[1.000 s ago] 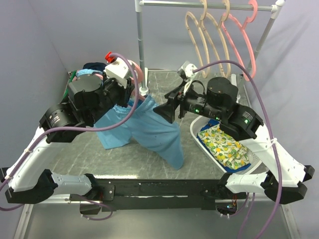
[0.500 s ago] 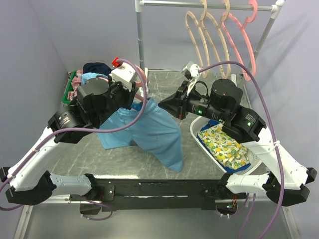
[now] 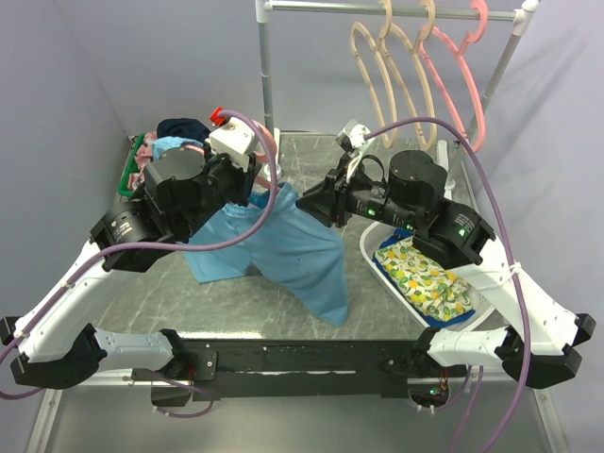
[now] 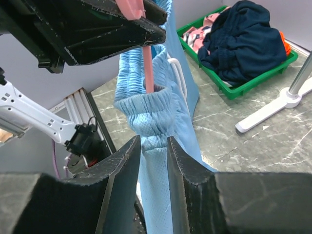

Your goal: Place the shorts on the hanger

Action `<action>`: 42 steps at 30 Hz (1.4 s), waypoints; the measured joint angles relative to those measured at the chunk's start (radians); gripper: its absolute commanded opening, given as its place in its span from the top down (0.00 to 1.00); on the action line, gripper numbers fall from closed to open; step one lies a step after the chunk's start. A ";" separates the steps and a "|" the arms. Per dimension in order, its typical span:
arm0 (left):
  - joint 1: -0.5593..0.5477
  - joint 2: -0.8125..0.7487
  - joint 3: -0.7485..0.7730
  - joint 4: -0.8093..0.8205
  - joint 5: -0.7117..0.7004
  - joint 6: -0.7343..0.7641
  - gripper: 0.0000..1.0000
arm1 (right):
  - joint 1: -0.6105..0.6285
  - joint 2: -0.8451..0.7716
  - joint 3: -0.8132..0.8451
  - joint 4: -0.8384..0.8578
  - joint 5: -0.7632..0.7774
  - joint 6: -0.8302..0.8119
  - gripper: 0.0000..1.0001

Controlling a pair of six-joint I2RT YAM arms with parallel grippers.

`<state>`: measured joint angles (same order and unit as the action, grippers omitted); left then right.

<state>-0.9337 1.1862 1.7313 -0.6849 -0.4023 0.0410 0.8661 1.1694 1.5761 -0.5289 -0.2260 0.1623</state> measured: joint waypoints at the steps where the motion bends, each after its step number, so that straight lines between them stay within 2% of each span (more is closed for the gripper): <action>1: 0.000 0.000 0.000 0.001 -0.002 0.000 0.99 | 0.000 0.001 0.000 -0.001 -0.003 0.000 0.67; 3: 0.000 0.000 0.000 0.001 -0.005 0.000 0.99 | 0.002 0.004 0.000 -0.005 -0.005 -0.002 0.70; 10: 0.000 0.000 -0.005 0.000 -0.014 0.001 0.99 | 0.006 0.007 0.000 -0.006 -0.002 -0.006 0.99; 11: 0.000 0.000 -0.007 0.000 -0.015 0.001 0.99 | 0.007 0.007 0.000 -0.007 0.000 -0.006 1.00; 22: -0.003 0.004 -0.034 0.033 -0.092 -0.016 0.99 | 0.072 -0.013 0.000 -0.023 0.094 -0.010 1.00; 29: 0.015 0.013 -0.032 0.056 -0.127 -0.053 0.99 | 0.121 -0.089 -0.013 -0.053 0.188 -0.010 1.00; 35: 0.027 0.045 -0.020 0.048 -0.145 -0.083 0.99 | 0.254 -0.062 -0.010 -0.077 0.335 -0.014 1.00; 36: 0.028 0.047 -0.020 0.042 -0.144 -0.083 0.99 | 0.273 -0.045 -0.010 -0.080 0.357 -0.015 0.96; 37: 0.031 0.048 -0.020 0.037 -0.144 -0.083 0.99 | 0.281 -0.034 -0.009 -0.081 0.368 -0.016 0.87; 38: 0.032 0.048 -0.020 0.030 -0.144 -0.083 0.99 | 0.287 -0.021 -0.005 -0.088 0.383 -0.018 0.74; 39: 0.035 0.048 -0.020 0.025 -0.145 -0.082 0.99 | 0.289 -0.008 0.001 -0.093 0.402 -0.017 0.53; 42: 0.041 0.048 -0.020 0.023 -0.146 -0.082 0.99 | 0.290 0.014 0.034 -0.111 0.436 -0.015 0.33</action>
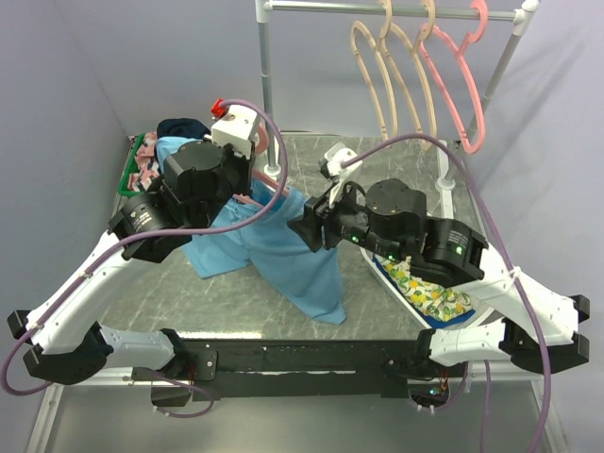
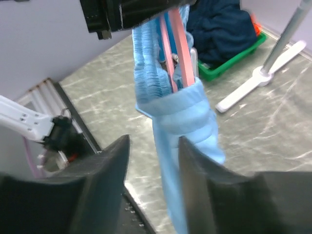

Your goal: Place the shorts on the hanger

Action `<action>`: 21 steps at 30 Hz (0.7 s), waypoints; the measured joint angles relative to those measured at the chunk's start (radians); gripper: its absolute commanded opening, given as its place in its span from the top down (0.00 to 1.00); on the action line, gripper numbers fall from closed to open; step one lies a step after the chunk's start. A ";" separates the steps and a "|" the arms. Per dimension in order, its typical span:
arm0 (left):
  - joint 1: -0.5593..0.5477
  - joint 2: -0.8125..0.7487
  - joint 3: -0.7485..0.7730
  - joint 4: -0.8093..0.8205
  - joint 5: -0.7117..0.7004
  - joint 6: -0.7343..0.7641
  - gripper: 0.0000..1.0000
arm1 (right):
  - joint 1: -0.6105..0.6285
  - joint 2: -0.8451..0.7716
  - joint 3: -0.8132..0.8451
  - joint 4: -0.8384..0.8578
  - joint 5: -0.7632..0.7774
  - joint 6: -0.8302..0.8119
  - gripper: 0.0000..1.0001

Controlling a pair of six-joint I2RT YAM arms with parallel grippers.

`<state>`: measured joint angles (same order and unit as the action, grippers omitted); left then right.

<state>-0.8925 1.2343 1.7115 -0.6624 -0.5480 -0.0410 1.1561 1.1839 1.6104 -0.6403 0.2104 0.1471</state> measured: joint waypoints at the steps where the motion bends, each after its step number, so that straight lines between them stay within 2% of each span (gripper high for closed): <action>1: 0.001 0.000 0.000 0.000 0.000 0.000 0.99 | 0.000 0.000 0.009 -0.004 0.004 -0.005 0.31; 3: 0.001 -0.001 0.000 0.000 0.001 0.003 0.99 | 0.003 -0.016 0.023 -0.003 0.011 -0.006 0.24; 6: 0.001 -0.005 0.000 0.002 0.002 0.004 0.99 | 0.003 -0.065 0.016 -0.004 0.025 -0.014 0.20; 10: 0.002 -0.014 0.000 0.008 0.011 0.004 0.99 | -0.004 -0.122 -0.008 -0.003 0.048 -0.039 0.18; 15: 0.002 -0.024 0.000 0.008 0.039 0.005 0.99 | -0.051 -0.124 -0.065 -0.012 -0.018 -0.068 0.14; 19: 0.002 -0.025 0.000 0.007 0.064 0.004 0.99 | -0.093 -0.062 -0.076 -0.016 -0.082 -0.089 0.16; 20: 0.002 -0.025 0.000 0.007 0.066 0.004 0.99 | -0.098 -0.032 -0.075 -0.019 -0.099 -0.093 0.18; 21: 0.002 -0.025 0.000 0.007 0.071 0.004 0.99 | -0.103 -0.015 -0.075 -0.020 -0.106 -0.094 0.24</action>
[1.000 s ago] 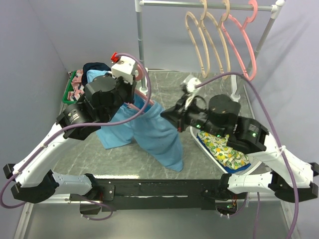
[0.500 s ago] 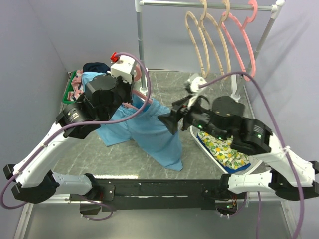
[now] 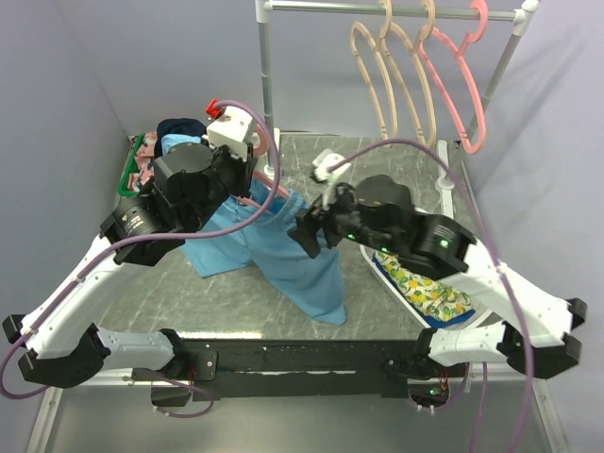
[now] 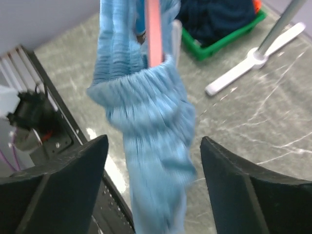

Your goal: Place the shorts on the hanger

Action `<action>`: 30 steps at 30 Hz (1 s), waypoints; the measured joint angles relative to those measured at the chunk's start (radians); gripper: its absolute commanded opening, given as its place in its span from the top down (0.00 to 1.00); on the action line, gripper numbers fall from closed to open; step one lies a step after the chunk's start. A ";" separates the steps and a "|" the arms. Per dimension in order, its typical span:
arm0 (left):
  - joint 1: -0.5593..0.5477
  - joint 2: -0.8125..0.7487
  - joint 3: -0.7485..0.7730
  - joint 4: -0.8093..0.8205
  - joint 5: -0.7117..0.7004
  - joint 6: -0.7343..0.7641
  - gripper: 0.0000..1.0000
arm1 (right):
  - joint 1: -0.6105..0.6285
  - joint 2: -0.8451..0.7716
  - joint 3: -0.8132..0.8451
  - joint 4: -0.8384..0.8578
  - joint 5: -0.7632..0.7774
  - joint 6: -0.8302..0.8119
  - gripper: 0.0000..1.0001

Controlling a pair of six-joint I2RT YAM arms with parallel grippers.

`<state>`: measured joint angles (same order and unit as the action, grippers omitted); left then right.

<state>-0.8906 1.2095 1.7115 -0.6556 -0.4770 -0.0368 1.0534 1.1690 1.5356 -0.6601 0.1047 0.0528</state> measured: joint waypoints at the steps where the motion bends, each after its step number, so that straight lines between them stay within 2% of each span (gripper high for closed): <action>1: 0.000 0.000 0.000 0.000 0.003 0.000 0.99 | 0.000 0.019 0.001 -0.002 -0.008 0.000 0.32; 2: 0.000 0.000 0.000 0.000 0.007 0.000 0.99 | 0.000 0.044 0.002 -0.006 -0.017 -0.001 0.52; 4: 0.000 0.000 0.000 -0.005 0.010 0.009 0.99 | 0.000 0.069 0.001 -0.013 -0.019 -0.007 0.73; 5: 0.001 0.000 0.000 -0.009 0.011 0.016 0.99 | 0.000 0.074 0.000 -0.014 -0.021 -0.004 0.89; 7: 0.002 0.000 0.000 -0.008 0.017 0.018 0.99 | 0.000 0.067 -0.007 -0.012 -0.019 0.006 1.00; 8: 0.001 0.000 0.000 -0.001 0.022 0.017 0.88 | 0.000 0.058 -0.013 -0.008 -0.022 0.009 1.00; 10: -0.001 0.000 0.000 0.009 0.039 0.017 0.54 | 0.000 0.038 -0.026 -0.006 -0.019 0.016 1.00; 11: -0.004 0.000 0.000 0.013 0.048 0.017 0.22 | 0.000 0.027 -0.034 -0.006 -0.016 0.021 1.00; 12: -0.005 0.000 0.000 0.014 0.052 0.017 0.01 | 0.000 0.018 -0.040 -0.008 -0.013 0.025 1.00; 20: -0.002 -0.008 0.045 0.019 0.054 -0.031 0.03 | 0.000 -0.040 -0.050 -0.063 0.032 0.063 1.00; 30: -0.001 -0.143 0.068 0.027 0.053 -0.081 0.03 | 0.000 -0.135 0.022 -0.290 0.182 0.132 1.00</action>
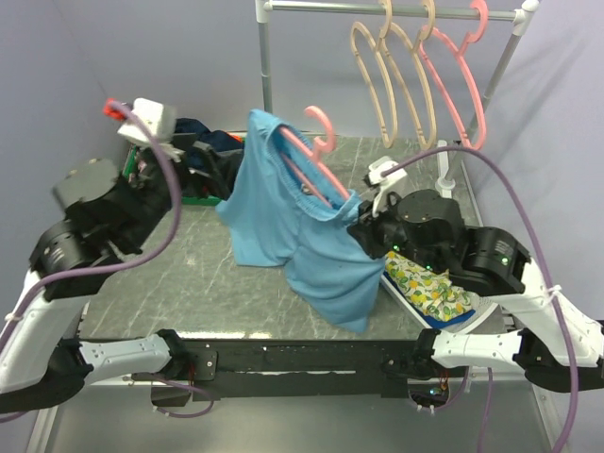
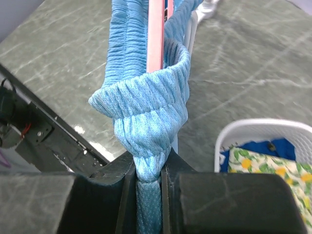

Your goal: Place the shorts on the hanger

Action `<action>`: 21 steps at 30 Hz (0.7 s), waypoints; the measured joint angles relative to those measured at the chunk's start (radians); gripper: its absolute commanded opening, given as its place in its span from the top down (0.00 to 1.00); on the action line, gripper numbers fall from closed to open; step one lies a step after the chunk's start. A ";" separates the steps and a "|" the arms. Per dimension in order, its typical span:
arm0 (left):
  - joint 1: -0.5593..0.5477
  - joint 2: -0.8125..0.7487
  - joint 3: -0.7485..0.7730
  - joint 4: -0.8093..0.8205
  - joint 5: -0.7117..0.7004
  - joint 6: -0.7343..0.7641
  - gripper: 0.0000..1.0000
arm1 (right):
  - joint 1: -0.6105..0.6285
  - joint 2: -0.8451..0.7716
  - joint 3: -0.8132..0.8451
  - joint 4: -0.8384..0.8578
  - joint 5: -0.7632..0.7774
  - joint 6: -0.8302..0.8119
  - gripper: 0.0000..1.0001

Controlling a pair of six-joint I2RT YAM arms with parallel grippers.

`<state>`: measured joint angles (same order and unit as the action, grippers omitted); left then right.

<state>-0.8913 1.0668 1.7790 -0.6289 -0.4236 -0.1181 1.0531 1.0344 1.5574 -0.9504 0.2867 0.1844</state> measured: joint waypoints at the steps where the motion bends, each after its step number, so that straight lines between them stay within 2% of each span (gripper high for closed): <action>1: 0.000 -0.010 0.000 0.002 0.000 -0.002 0.04 | 0.000 0.001 0.025 -0.029 0.023 0.012 1.00; 13: 0.000 -0.047 -0.064 0.021 0.002 -0.053 0.03 | -0.009 0.123 0.370 -0.284 0.278 0.164 1.00; 17: 0.000 -0.087 -0.166 0.032 0.006 -0.092 0.03 | -0.051 0.197 0.389 -0.297 0.283 0.181 1.00; 21: 0.000 -0.129 -0.259 0.047 0.017 -0.137 0.04 | -0.144 0.281 0.404 -0.285 0.219 0.183 1.00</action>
<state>-0.8913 0.9375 1.5196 -0.5816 -0.4065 -0.2554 0.9092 1.3151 1.9617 -1.2354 0.5060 0.3676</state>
